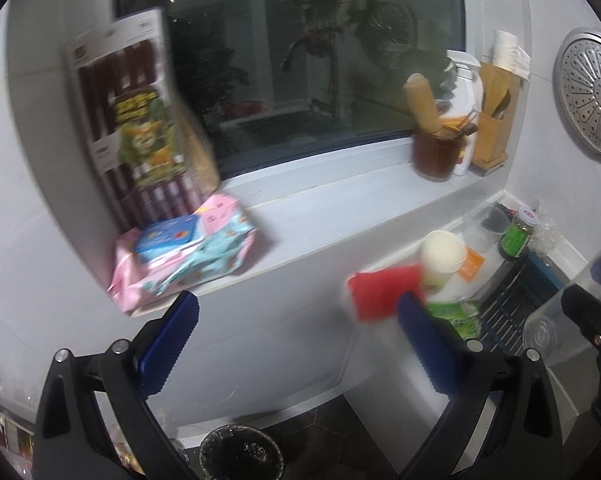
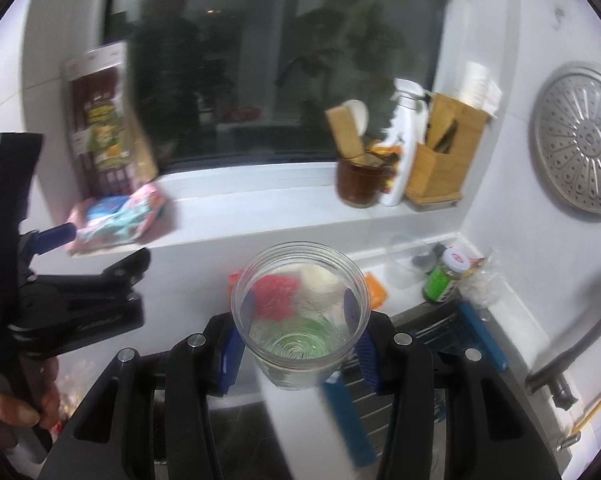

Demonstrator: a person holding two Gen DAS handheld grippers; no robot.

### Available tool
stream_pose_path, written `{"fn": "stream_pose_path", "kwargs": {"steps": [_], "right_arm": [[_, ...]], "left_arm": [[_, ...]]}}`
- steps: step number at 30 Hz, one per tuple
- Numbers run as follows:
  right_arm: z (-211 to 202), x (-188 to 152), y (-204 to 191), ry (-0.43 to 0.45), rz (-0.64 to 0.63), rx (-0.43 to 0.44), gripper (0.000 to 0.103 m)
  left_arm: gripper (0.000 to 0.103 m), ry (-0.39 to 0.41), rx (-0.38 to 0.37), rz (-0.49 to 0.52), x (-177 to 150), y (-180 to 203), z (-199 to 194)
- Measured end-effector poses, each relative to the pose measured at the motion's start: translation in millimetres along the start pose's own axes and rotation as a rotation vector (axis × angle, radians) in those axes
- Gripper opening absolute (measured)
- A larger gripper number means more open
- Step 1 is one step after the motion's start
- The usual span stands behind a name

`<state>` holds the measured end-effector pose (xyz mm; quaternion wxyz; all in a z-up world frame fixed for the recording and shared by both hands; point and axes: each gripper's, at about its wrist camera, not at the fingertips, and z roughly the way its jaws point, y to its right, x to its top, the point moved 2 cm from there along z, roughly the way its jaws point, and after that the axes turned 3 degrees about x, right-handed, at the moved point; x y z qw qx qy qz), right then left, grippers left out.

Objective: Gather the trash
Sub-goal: 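Lift the clear cup with the right gripper and carry it over the trash bin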

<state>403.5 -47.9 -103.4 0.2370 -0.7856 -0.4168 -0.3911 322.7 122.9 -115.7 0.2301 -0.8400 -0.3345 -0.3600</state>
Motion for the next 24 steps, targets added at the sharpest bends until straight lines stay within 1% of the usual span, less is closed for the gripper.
{"fn": "stream_pose_path", "kwargs": {"steps": [12,19,24], "right_arm": [[-13,-11,-97,-0.020,-0.108,0.122,0.046],[-11,-20,-153,-0.043,-0.167,0.200,0.046],[-7,-26,-190,-0.062,-0.212,0.250,0.046]], "left_arm": [[0.097,-0.069,0.092,-0.089,-50,-89,-9],[0.097,-0.086,0.144,-0.140,-70,-136,-18],[0.097,-0.114,0.188,-0.186,-88,-173,-19]]}}
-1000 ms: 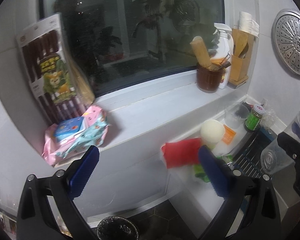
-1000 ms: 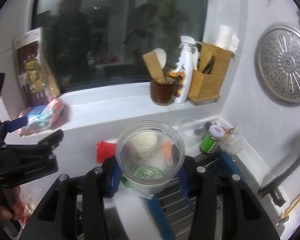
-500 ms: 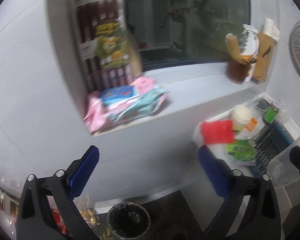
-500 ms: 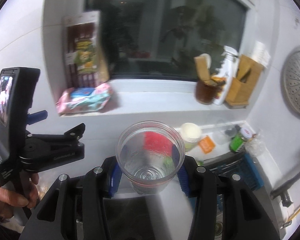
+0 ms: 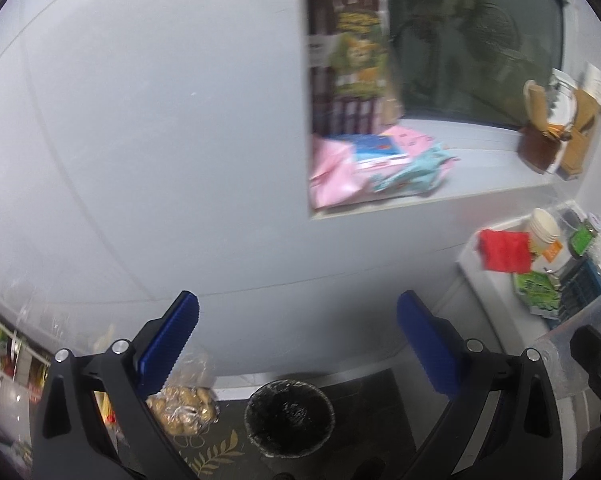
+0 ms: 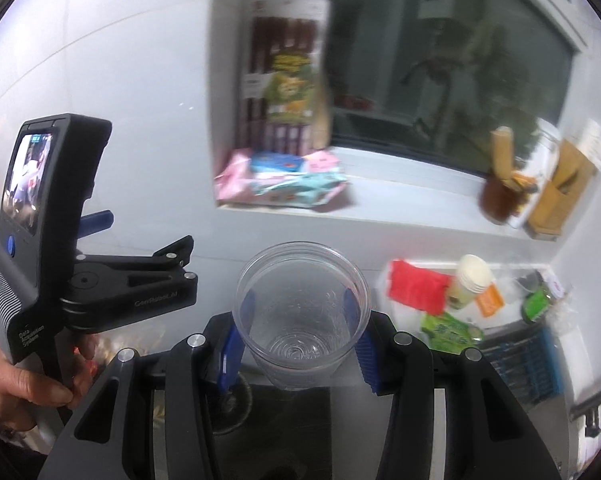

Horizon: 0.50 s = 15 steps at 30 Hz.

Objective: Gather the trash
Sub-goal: 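Lift the clear cup with the right gripper and carry it over the trash bin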

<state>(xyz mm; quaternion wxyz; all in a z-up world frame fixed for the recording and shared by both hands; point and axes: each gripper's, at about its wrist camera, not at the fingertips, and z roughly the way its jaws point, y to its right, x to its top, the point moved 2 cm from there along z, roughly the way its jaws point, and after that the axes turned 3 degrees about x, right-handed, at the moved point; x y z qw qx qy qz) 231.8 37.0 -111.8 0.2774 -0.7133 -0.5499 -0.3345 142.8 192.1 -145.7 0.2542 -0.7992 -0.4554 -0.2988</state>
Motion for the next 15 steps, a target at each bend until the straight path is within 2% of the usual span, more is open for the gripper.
{"fn": "stream_pose_path", "kwargs": {"steps": [15], "right_arm": [[62,-20,-92,-0.119,-0.108,0.158,0.046]], "left_arm": [[0.097,-0.127,0.150,-0.127,-51,-105,41]]}}
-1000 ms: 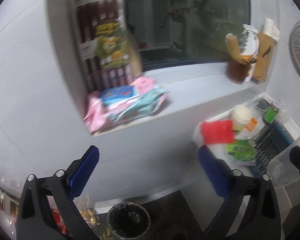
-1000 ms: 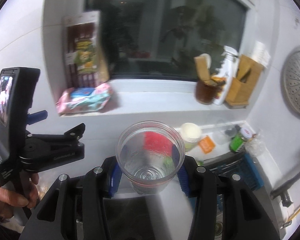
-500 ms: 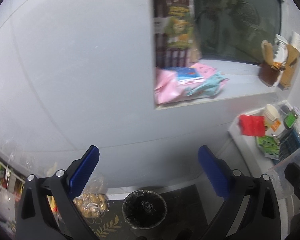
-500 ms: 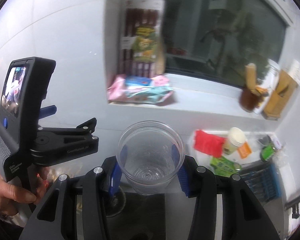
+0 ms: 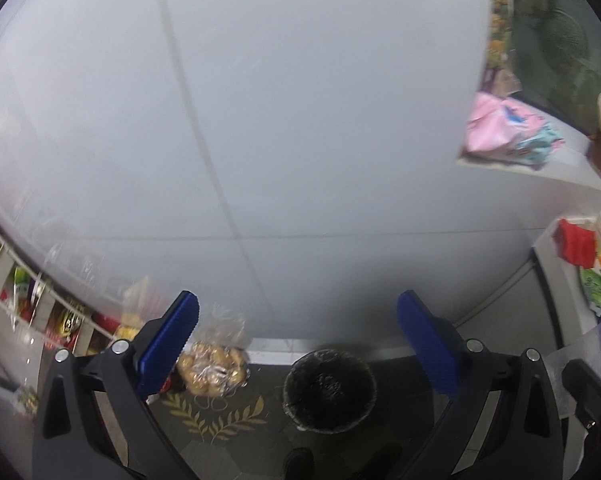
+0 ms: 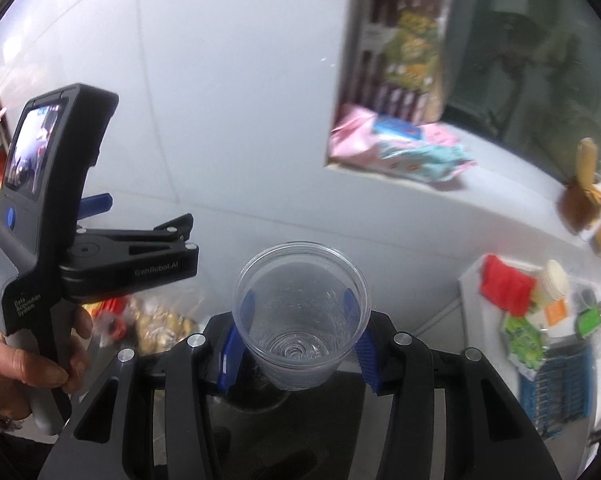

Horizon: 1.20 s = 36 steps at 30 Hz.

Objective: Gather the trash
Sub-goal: 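Lift the clear cup with the right gripper and carry it over the trash bin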

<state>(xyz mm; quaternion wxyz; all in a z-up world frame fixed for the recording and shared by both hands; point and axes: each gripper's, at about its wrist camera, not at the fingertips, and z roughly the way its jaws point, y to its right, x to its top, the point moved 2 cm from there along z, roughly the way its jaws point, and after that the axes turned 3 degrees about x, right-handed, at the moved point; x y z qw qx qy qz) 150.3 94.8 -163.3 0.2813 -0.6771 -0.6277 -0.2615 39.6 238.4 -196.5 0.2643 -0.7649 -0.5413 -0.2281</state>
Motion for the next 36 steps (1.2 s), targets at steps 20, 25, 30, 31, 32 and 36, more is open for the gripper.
{"fn": "stream_pose_path", "kwargs": {"steps": [20,25,30,31,32,36], "right_arm": [[168,-69,-62,-0.249,-0.078,0.120,0.046],[218,-94,-71,-0.296,-0.079,0.157,0.046],[261,-119,-78,-0.325,-0.084,0.190,0.046],[270,-122,-78,-0.332,-0.085,0.192,0.046],[284,-130,-80,-0.344,-0.085,0.194,0.046],[331,-152,-83,-0.397,-0.058,0.212,0.046]], "left_arm": [[0.097,-0.172,0.145,-0.078,-66,-72,95],[0.097,-0.216,0.169,-0.094,-86,-81,115],[0.097,-0.251,0.196,-0.103,-104,-88,130],[0.097,-0.259,0.201,-0.105,-108,-90,134],[0.097,-0.269,0.206,-0.107,-113,-92,138],[0.097,-0.306,0.221,-0.119,-130,-100,152]]}}
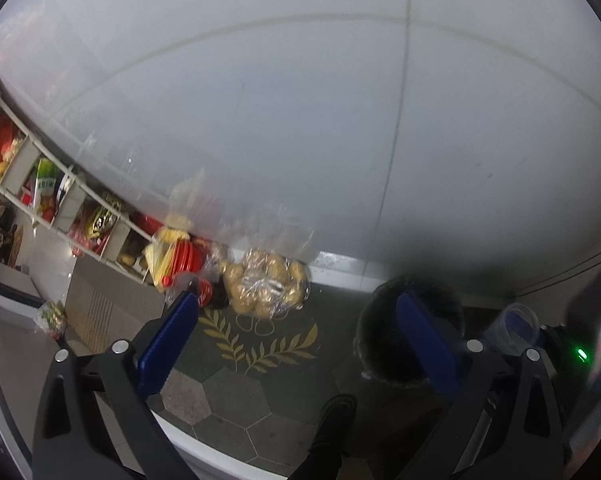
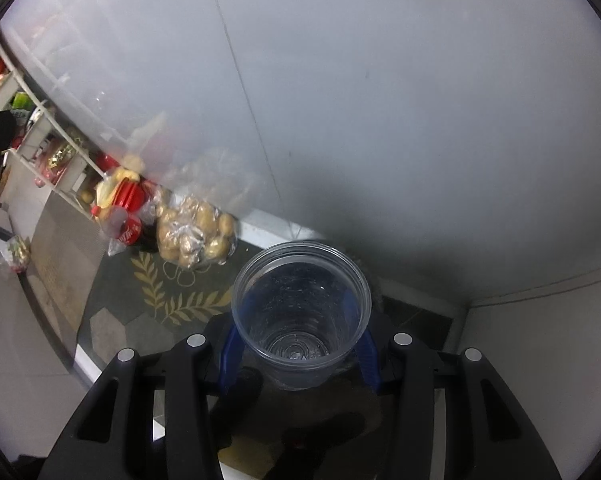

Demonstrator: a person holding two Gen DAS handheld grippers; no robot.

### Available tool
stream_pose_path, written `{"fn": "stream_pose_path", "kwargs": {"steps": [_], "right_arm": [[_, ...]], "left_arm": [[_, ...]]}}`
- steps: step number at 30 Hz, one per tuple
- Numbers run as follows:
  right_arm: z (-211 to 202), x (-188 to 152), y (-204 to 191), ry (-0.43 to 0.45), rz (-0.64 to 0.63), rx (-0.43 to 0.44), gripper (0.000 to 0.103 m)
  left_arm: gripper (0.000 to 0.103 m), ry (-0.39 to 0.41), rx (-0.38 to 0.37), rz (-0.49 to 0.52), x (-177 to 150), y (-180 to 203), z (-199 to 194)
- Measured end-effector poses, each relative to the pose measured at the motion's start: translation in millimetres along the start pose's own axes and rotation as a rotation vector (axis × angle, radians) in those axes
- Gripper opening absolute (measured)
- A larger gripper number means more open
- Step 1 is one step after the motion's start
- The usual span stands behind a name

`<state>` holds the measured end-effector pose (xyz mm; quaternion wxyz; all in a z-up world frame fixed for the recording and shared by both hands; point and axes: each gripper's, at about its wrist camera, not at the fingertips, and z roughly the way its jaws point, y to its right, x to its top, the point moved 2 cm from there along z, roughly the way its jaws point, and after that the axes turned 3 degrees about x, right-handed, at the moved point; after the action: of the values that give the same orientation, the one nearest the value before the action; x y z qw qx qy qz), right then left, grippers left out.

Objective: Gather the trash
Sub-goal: 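Lift the clear cup with the right gripper and carry it over the trash bin, then open the right gripper to drop the clear cup into the bin, then move the right tool back up toward the sink counter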

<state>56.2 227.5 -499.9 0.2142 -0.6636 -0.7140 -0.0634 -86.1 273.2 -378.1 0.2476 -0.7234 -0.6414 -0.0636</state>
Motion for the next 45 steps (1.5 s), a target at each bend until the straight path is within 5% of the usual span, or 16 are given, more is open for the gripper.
{"fn": "stream_pose_path", "kwargs": {"steps": [10,24,35,38,45], "right_arm": [[116,4,-3,-0.105,0.001,0.022,0.046],[211,-1,11,-0.235,0.035,0.013,0.046],[231,-7,19,-0.276,0.056,0.004,0.047],[229,-6,21,-0.273,0.059,0.008,0.064],[224,-6,27,-0.273,0.056,0.003,0.066]], "left_arm": [[0.097,-0.041,0.014,-0.024,-12,-10,39],[0.097,-0.110,0.028,-0.026,-23,-14,82],[0.097,-0.133,0.018,-0.009,-26,-7,93],[0.097,-0.132,0.017,-0.009,-24,-5,93],[0.097,-0.125,0.008,0.002,-22,5,87]]}}
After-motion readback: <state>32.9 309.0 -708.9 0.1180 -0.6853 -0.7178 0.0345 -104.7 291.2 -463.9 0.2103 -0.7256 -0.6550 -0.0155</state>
